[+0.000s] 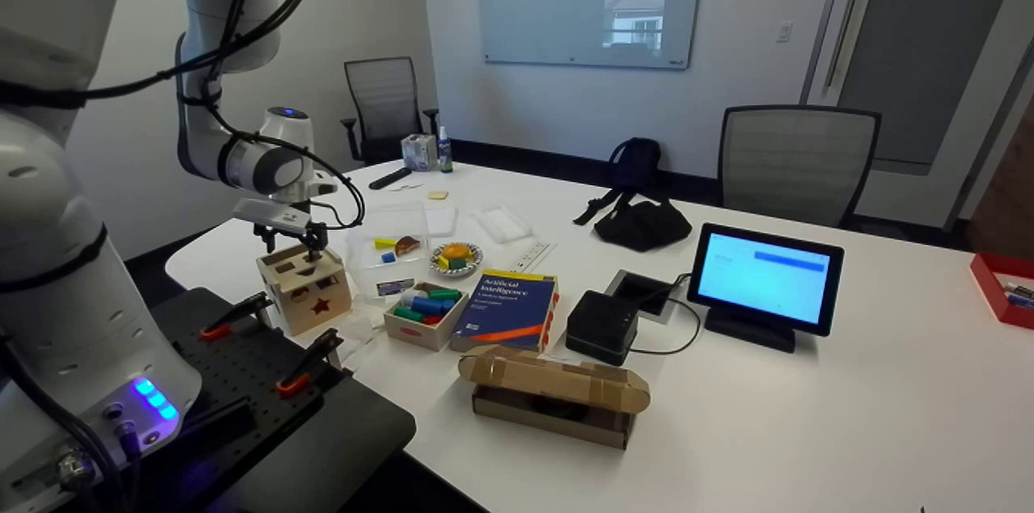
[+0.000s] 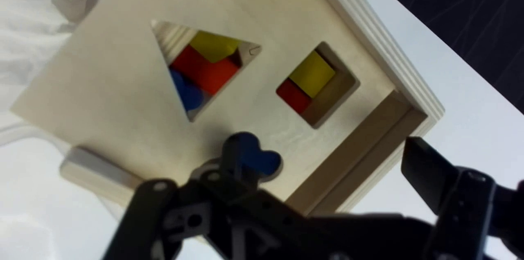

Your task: Slide the lid of the shape sorter to the right

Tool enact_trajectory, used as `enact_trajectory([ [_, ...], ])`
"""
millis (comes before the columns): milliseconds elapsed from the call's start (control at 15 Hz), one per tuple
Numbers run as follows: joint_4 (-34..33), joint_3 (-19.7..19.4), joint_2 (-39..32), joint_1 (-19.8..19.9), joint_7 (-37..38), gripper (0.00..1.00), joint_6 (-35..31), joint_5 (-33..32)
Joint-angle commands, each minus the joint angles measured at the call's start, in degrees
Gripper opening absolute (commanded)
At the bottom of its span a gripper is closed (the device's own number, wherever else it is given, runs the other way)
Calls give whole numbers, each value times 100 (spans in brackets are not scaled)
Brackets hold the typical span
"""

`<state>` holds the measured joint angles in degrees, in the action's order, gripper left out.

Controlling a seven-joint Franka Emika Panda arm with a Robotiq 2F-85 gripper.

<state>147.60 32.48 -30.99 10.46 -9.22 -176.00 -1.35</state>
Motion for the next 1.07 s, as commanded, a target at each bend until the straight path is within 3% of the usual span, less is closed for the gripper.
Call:
enact_trajectory([
  [0, 36, 278, 23, 383, 42, 100, 192, 242],
  [600, 146, 299, 94, 673, 81, 100, 238, 372],
  [1000, 261, -171, 417, 166, 199, 100, 408, 336],
])
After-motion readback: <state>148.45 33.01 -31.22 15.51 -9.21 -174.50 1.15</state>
